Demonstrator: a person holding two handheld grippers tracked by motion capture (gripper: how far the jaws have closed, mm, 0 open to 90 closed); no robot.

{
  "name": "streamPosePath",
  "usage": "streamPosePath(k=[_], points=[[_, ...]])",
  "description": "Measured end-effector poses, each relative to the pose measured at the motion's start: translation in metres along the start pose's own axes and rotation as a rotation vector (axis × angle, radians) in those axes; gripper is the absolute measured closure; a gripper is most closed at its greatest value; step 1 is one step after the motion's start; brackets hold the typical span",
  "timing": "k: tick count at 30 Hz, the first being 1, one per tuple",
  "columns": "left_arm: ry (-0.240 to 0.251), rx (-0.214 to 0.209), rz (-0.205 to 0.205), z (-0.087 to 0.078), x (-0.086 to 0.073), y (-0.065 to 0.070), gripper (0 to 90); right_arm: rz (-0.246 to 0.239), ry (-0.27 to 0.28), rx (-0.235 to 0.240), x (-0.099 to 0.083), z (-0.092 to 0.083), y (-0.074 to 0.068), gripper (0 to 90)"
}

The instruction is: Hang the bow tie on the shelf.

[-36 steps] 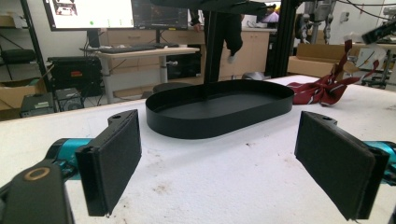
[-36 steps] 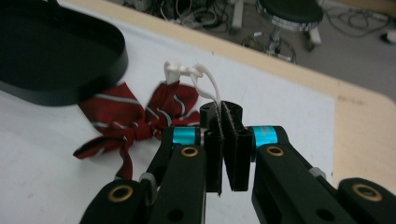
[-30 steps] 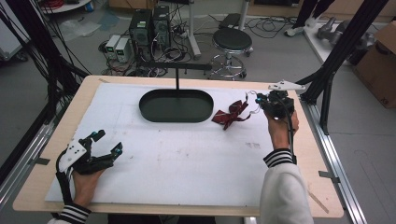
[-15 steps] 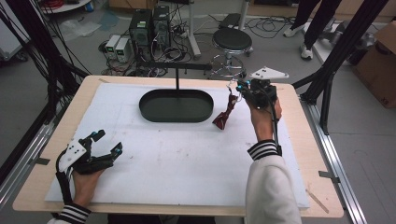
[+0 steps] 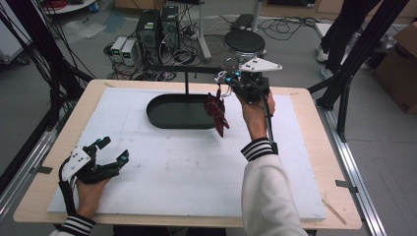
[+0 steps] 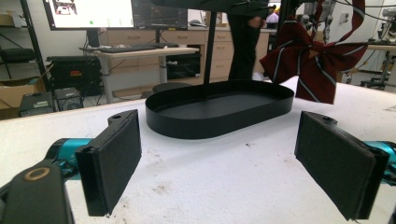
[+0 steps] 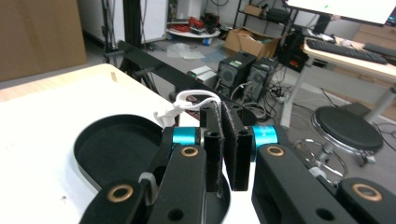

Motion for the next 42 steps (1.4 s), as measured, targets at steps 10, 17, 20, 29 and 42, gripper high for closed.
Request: streamPosePath(k=[10, 17, 20, 29, 42], points=[[0.0, -0.001, 0.0, 0.0, 0.0, 0.0, 14.9, -0.002, 0.005, 0.043, 0.017, 0.031, -0.017, 87.2], [0.001, -0.001, -0.002, 0.0, 0.0, 0.0, 14.9, -0.011, -0.028, 0.06, 0.019, 0.063, -0.026, 87.2], [0.004, 0.001, -0.006, 0.0, 0.0, 0.0, 14.9, -0.009, -0.036, 0.064, 0.018, 0.074, -0.028, 87.2], [0.005, 0.0, -0.008, 0.0, 0.0, -0.001, 14.9, -0.026, -0.033, 0.063, 0.027, 0.098, -0.03, 87.1], [0.003, -0.002, -0.009, 0.0, 0.0, -0.001, 14.9, -0.024, -0.077, -0.01, 0.014, 0.125, -0.015, 87.1]])
Point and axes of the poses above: each handheld gripper's, and its own axes: z roughly forward along the jaws, x roughly out of its top, y roughly to its right, the point moved 5 cm from there along z, roughly forward along the jaws, and after that the axes turned 5 degrees about y, right-handed, at the moved point
